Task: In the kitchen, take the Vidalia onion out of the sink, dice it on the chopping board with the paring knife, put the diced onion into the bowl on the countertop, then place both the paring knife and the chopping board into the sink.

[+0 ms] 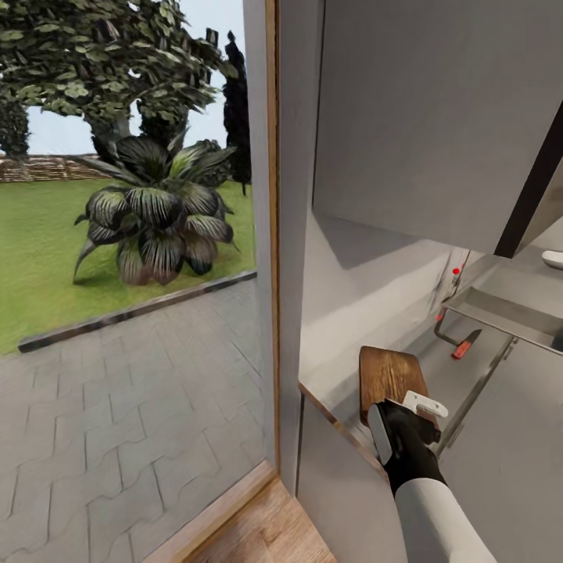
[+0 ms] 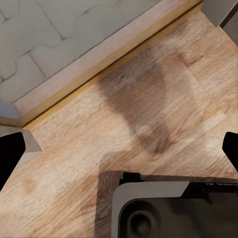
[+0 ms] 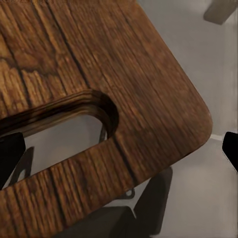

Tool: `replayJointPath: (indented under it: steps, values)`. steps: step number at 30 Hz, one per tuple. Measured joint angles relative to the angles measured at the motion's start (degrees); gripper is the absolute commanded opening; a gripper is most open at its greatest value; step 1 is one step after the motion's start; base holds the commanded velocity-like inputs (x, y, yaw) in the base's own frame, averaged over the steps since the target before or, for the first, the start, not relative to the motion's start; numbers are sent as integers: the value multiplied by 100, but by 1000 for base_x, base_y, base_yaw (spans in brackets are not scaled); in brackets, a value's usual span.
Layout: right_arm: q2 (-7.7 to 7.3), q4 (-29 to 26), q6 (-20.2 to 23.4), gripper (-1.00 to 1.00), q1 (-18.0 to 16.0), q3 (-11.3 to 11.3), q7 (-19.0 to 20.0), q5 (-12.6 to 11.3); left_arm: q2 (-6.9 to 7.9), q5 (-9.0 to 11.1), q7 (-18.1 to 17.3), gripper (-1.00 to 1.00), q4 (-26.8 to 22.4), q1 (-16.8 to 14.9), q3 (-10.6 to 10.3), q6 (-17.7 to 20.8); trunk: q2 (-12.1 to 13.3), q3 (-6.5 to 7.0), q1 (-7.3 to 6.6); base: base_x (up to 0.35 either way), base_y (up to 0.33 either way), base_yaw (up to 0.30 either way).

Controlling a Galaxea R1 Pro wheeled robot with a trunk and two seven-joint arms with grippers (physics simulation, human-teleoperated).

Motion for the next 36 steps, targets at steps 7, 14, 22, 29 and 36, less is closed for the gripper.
replayJointPath:
  steps: [7, 14, 22, 29, 36]
  values:
    - [-1, 42, -1, 100, -2, 1, -10, 187, 0, -1, 0, 100, 5, 0, 0, 0, 1, 0, 0, 0, 0, 0]
    - [-1, 45, 4, 100, 2, -1, -16, 257, 0, -1, 2, 100, 6, 0, 1, 0, 1, -1, 0, 0, 0, 0]
    - [-1, 48, 4, 100, 2, -1, -17, 272, 0, -1, 2, 100, 11, 0, 1, 0, 1, -1, 0, 0, 0, 0]
    - [0, -51, 22, 100, 0, -5, -7, -483, 0, -1, 2, 100, 11, 1, 1, 0, 0, 0, 0, 0, 0, 0]
    - [0, -50, 24, 100, -1, -5, -7, -481, 0, -1, 3, 100, 11, 1, 1, 0, 0, 0, 0, 0, 0, 0]
